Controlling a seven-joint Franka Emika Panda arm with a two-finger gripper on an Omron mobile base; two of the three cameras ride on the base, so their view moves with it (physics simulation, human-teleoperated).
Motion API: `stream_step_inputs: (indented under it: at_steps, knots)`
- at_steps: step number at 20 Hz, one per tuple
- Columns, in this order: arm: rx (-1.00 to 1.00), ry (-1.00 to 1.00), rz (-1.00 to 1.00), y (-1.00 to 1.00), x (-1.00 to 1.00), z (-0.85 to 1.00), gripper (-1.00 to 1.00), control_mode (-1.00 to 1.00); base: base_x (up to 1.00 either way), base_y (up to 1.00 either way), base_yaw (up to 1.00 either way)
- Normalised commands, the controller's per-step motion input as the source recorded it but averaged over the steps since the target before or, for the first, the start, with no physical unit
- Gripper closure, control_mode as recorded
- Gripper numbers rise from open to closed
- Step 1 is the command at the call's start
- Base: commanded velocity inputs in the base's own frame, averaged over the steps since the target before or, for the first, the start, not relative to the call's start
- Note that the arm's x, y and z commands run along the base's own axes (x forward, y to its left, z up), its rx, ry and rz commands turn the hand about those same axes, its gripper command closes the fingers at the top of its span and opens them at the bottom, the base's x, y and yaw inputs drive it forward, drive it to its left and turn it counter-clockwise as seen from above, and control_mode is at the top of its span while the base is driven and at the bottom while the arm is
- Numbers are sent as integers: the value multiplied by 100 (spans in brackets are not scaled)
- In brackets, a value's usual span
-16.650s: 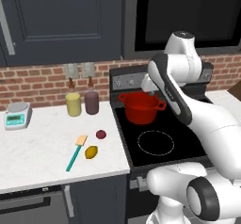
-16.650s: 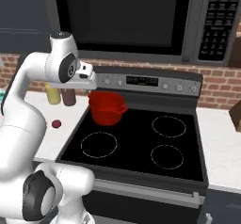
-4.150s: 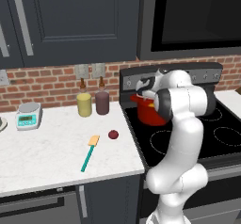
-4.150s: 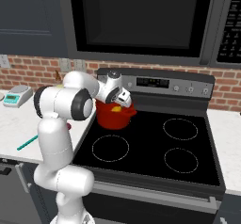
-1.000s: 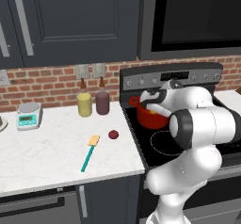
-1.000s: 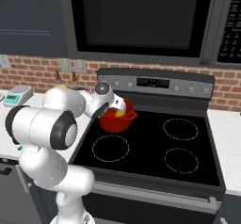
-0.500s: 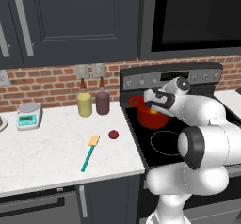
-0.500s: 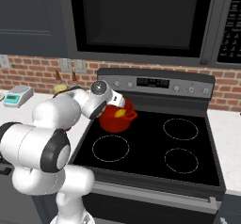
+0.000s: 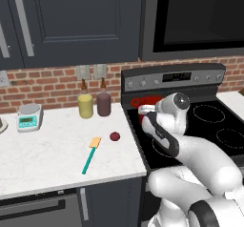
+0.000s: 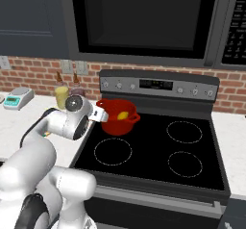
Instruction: Put the lemon and tomato in the pot. Retrieve the spatula and lightly stir the vegetables in the pot.
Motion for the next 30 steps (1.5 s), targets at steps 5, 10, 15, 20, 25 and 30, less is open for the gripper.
stream_step_inputs:
  at_steps: [5,10,15,20,25,30]
  knots:
    - [0,0,0,97,-20,42,-100,-100,0,0,0]
    - [0,11,0,72,0,19,-100,-100,0,0,0]
    - [1,22,0,33,0,-31,-100,-100,0,0,0]
    - [5,19,0,4,6,-52,-100,-100,0,0,0]
    - [1,6,0,15,1,-42,-100,-100,0,0,0]
    - [0,0,0,24,7,-31,-100,-100,0,0,0]
